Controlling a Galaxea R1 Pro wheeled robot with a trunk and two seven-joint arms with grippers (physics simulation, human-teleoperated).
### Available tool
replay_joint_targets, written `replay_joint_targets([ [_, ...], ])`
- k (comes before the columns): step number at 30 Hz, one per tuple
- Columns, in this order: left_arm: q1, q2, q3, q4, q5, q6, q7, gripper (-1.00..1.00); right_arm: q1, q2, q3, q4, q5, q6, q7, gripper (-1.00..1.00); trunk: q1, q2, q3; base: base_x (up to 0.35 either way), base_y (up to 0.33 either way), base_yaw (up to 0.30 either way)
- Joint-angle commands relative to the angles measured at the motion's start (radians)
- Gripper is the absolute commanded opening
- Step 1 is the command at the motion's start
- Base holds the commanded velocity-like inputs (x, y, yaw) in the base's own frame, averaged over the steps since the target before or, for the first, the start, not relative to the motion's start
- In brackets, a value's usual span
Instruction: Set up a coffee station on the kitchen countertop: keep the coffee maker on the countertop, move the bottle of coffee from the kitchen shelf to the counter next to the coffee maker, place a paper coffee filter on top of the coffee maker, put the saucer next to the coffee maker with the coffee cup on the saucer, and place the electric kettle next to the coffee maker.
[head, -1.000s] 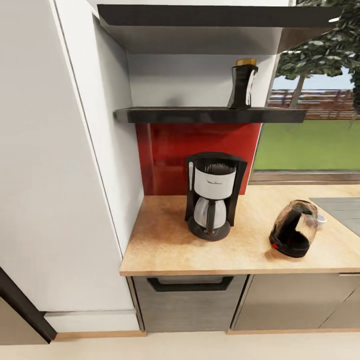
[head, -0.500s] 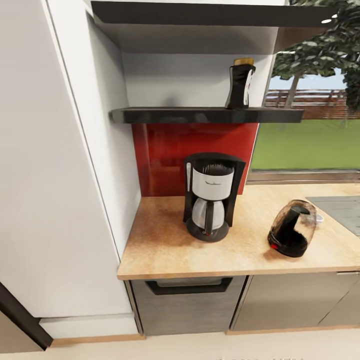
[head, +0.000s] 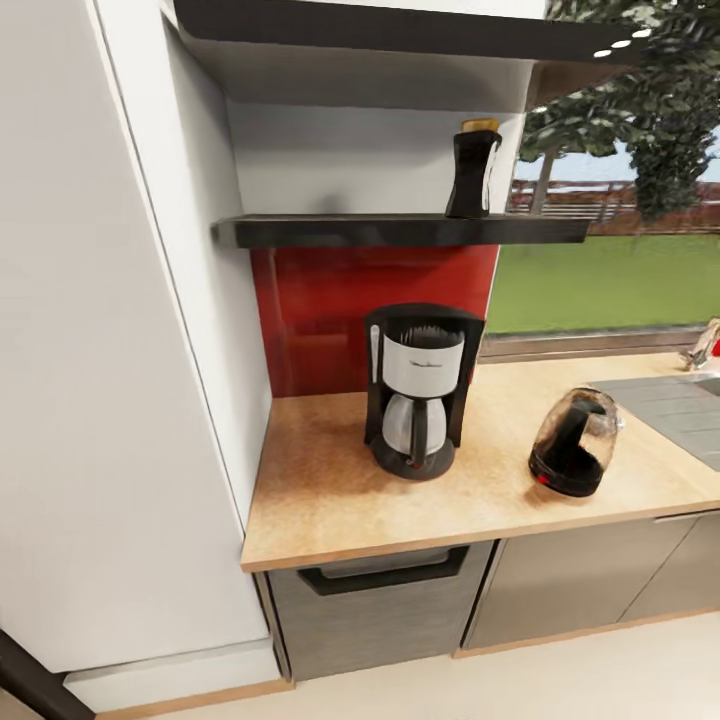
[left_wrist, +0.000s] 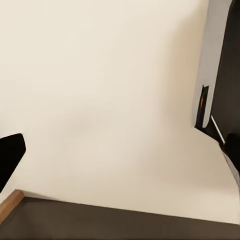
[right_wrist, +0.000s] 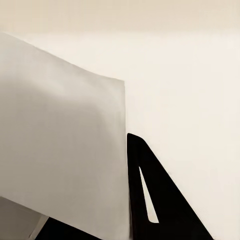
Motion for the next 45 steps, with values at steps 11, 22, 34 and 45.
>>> replay_joint_targets([
  [11, 0.000, 0.007, 0.006, 0.011, -0.006, 0.006, 0.006, 1.00, 0.000, 0.000, 0.009, -0.002, -0.012, 0.005, -0.004, -1.00, 0.001, -0.002, -0.002, -0.057, 0.193, -0.006],
  [22, 0.000, 0.008, 0.006, 0.011, -0.006, 0.006, 0.006, 1.00, -0.001, 0.001, 0.006, -0.016, -0.013, 0.002, -0.003, -1.00, 0.001, -0.002, -0.002, -0.011, 0.014, 0.000],
  [34, -0.002, 0.005, 0.009, 0.006, -0.005, 0.004, 0.008, 1.00, -0.001, 0.004, 0.006, -0.266, -0.016, -0.017, 0.069, -1.00, 0.001, -0.002, -0.002, -0.088, 0.030, 0.000],
  [45, -0.009, 0.005, 0.009, -0.003, -0.006, 0.003, 0.007, 1.00, -0.001, 0.005, 0.001, -0.570, -0.016, -0.016, 0.142, -1.00, 0.001, -0.002, -0.002, -0.259, 0.097, 0.000],
])
